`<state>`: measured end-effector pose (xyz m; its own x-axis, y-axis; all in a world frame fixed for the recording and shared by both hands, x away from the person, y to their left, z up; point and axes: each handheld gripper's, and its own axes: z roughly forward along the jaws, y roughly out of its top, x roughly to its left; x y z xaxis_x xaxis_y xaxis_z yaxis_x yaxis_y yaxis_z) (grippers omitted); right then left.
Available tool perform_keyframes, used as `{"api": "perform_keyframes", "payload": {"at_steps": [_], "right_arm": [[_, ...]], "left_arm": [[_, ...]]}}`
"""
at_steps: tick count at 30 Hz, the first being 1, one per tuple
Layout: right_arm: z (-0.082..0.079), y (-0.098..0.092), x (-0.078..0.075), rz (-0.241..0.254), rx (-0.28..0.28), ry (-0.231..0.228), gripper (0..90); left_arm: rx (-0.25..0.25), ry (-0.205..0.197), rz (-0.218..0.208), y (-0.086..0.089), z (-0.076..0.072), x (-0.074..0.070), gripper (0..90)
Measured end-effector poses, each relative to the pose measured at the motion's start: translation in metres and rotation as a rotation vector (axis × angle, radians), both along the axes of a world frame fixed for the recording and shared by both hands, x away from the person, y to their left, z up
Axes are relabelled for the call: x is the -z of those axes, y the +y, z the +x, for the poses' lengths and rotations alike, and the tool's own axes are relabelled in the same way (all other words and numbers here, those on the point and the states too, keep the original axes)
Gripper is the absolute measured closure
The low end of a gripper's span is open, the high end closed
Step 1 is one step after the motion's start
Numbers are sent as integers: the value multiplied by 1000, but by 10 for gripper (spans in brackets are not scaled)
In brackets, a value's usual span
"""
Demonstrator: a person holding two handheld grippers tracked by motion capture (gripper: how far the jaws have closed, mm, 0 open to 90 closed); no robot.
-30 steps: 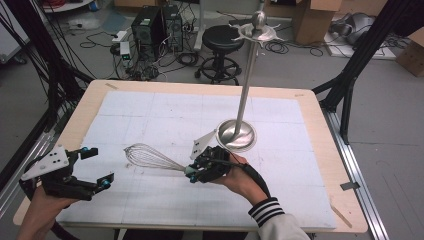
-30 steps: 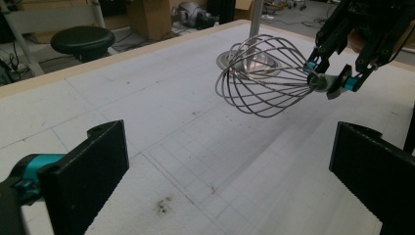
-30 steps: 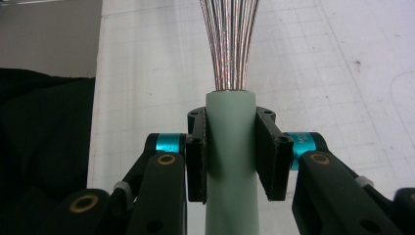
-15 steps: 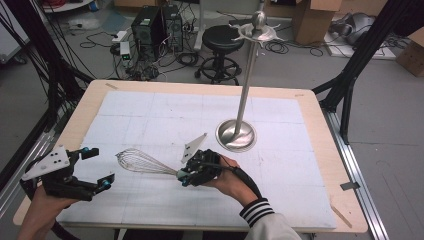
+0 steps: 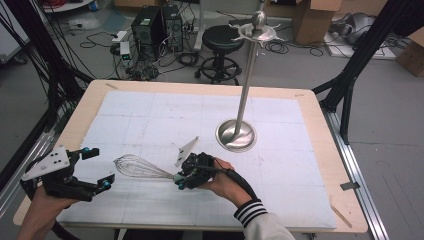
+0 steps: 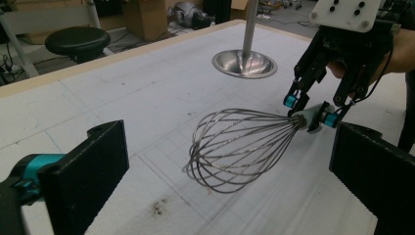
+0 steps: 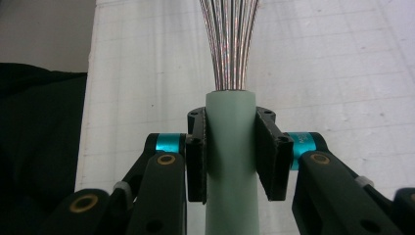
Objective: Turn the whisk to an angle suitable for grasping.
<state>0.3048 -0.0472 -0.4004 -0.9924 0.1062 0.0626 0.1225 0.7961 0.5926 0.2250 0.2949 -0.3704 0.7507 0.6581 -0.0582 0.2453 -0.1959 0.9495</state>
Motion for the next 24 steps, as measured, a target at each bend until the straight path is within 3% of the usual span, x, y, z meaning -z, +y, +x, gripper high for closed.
{"api": "perform_keyframes", "payload": {"at_steps": [24], "right_arm": [[1, 20, 21, -83, -9, 7, 682]], "left_arm": [[22, 3, 12, -2, -1, 0, 17]]}}
